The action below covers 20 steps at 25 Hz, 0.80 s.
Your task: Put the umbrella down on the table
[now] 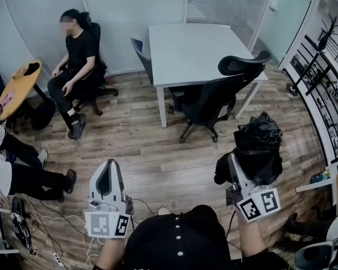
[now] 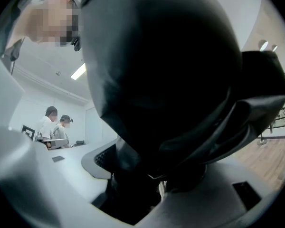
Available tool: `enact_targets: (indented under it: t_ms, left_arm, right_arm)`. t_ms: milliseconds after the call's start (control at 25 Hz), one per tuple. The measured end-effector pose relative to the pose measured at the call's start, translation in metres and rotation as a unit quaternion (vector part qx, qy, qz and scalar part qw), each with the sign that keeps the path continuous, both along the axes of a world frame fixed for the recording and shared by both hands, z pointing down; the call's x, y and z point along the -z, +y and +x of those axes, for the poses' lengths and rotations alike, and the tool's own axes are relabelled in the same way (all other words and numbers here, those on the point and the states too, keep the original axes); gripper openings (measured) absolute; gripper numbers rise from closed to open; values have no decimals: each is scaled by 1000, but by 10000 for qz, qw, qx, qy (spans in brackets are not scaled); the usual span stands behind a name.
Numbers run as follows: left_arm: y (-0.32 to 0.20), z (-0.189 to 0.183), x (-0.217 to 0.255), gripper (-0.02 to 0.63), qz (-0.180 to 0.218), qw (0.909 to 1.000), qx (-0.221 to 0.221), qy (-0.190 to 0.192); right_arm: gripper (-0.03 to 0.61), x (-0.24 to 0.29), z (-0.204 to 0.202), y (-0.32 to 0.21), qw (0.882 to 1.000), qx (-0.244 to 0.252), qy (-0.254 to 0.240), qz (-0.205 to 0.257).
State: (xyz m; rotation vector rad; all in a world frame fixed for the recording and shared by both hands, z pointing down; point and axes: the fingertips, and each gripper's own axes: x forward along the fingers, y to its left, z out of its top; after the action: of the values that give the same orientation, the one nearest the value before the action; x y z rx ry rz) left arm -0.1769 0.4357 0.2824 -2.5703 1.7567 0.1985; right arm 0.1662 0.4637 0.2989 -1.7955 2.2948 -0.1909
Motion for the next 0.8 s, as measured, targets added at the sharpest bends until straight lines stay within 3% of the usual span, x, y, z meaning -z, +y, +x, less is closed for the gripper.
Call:
enact_targets:
  t_ms: [360,800]
  left_arm:
    - [-14,-8,-14,15,-184,9998,59,19]
    - [-67,17,-4,15,-180,9992,351,92]
  right_arm:
    - [288,-10,-8,-14,9999,69,-63,-144]
    - [288,7,16,-86,9993,366,-13,-79]
